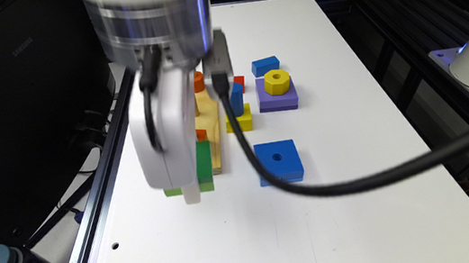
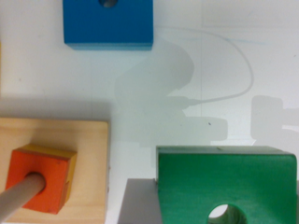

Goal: Pick up green block.

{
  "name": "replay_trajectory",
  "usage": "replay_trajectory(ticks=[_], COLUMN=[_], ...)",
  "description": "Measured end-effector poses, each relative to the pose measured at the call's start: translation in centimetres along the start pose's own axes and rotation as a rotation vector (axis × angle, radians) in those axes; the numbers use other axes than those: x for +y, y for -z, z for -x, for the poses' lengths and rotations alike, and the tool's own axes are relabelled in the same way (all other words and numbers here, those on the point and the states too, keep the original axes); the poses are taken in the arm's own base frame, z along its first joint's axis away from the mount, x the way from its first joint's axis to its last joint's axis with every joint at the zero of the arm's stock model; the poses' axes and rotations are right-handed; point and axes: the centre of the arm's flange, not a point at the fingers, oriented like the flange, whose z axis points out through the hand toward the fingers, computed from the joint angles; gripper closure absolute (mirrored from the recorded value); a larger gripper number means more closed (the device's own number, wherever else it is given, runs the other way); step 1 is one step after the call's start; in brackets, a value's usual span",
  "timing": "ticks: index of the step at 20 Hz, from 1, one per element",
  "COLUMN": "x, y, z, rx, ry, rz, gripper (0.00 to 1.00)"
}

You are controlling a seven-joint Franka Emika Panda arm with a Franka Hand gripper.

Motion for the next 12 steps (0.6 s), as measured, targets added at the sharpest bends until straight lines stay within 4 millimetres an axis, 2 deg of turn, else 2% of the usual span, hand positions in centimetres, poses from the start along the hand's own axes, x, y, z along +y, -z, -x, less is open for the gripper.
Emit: replay_trajectory(ticks=[2, 6, 10, 12], x=[0.0, 0.0, 0.1, 0.0], y=[0.2, 4.4, 5.2, 7.1], z=[-0.1, 0.1, 0.0, 0.0], rx=[0.001, 0.007, 0.006, 0.010], ry=[-0.001, -0.003, -0.003, -0.005], rz=[-0.003, -0.007, -0.009, -0.015], gripper=[1.00, 1.00, 1.00, 1.00])
